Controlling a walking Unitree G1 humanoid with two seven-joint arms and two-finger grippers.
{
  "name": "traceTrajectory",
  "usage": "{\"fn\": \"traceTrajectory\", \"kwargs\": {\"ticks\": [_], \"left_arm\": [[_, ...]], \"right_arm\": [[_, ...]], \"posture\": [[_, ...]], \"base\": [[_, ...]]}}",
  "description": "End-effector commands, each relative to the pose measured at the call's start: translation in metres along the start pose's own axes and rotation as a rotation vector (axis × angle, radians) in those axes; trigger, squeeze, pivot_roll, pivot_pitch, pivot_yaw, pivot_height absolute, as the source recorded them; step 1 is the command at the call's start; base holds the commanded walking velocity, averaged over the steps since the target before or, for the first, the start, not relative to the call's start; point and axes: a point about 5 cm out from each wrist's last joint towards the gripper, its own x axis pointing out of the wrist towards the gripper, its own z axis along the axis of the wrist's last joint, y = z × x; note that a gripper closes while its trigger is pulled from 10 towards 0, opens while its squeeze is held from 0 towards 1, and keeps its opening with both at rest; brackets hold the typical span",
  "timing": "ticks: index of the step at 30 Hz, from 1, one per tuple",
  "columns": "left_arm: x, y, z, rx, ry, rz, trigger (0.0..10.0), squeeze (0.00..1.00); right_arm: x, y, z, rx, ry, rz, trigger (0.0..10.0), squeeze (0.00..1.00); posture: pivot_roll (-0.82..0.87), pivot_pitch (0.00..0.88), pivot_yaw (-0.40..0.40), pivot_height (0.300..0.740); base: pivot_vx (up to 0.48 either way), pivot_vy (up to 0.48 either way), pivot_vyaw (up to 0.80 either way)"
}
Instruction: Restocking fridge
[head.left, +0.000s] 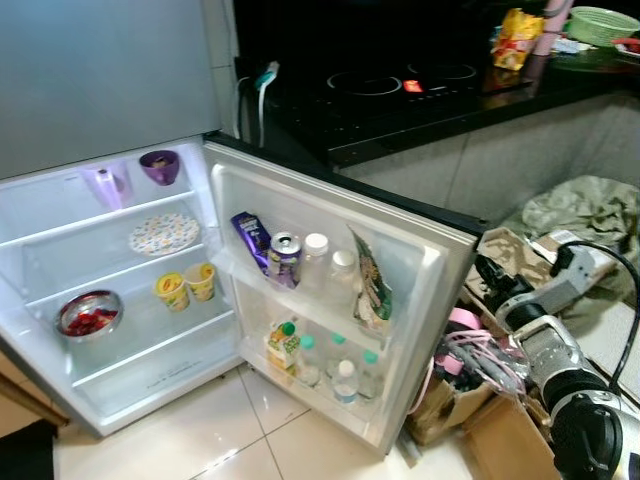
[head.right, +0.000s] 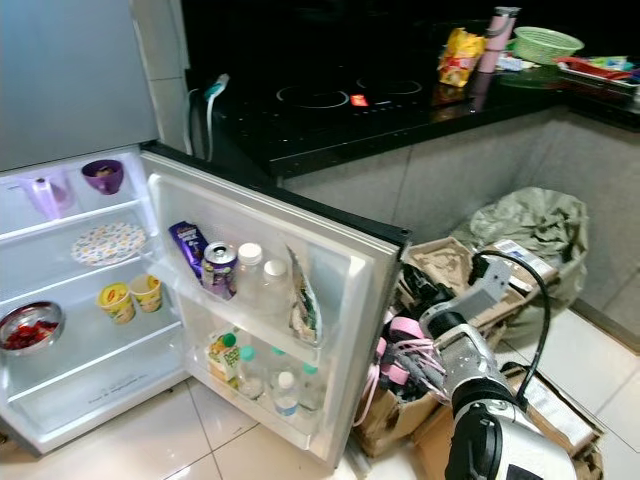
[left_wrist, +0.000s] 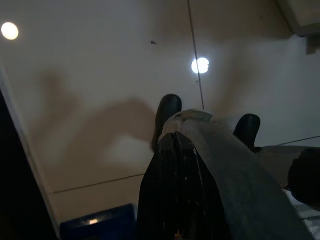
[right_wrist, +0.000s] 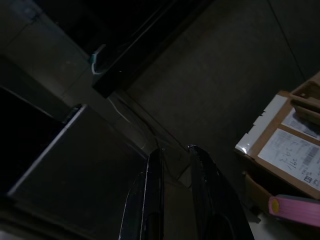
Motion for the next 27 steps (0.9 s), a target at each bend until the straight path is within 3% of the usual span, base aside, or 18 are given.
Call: {"fn": "traceTrajectory", "kwargs": {"ticks": [1,7,11,14,16,21,24,27], "left_arm": [[-0.001,0.006,-0.004,-0.007,0.011,0.014,10.0,0.00],[-0.002,0.007,-0.004,-0.004,0.011,0.014,10.0,0.00],[-0.001,0.007,-0.001,0.002,0.006,0.014,10.0,0.00],[-0.001,0.006,0.000,0.003,0.005,0.013,10.0,0.00],[-0.001,0.005,0.000,0.001,0.004,0.010,10.0,0.00],[-0.001,0.004,-0.001,0.001,0.007,0.009,10.0,0.00],[-0.001,0.005,-0.004,0.001,0.013,0.009,10.0,0.00],[-0.001,0.005,-0.004,0.002,0.014,0.010,10.0,0.00]], "right_arm": [[0.009,0.015,-0.005,-0.016,0.040,0.075,10.0,0.00],[0.013,0.028,-0.016,-0.043,0.109,0.177,10.0,0.00],[0.006,0.039,-0.038,-0.123,0.279,0.390,10.0,0.00],[0.001,0.040,-0.047,-0.148,0.343,0.457,10.0,0.00],[-0.006,0.043,-0.057,-0.166,0.429,0.569,10.0,0.00],[-0.012,0.046,-0.063,-0.170,0.500,0.674,10.0,0.00],[-0.023,0.051,-0.069,-0.140,0.584,0.862,10.0,0.00],[-0.025,0.051,-0.068,-0.121,0.591,0.888,10.0,0.00]], "posture": [[-0.07,0.000,-0.023,0.740],[-0.07,0.000,-0.023,0.740],[-0.07,0.000,-0.025,0.740],[-0.07,0.000,-0.026,0.740],[-0.07,0.000,-0.026,0.740],[-0.07,0.000,-0.023,0.740],[-0.07,0.000,-0.024,0.740],[-0.07,0.000,-0.024,0.740]], "base": [[0.000,0.000,0.00],[0.000,0.000,0.00],[0.000,0.000,0.00],[0.000,0.000,0.00],[0.000,0.000,0.00],[0.000,0.000,0.00],[0.000,0.000,0.00],[0.000,0.000,0.00]]}}
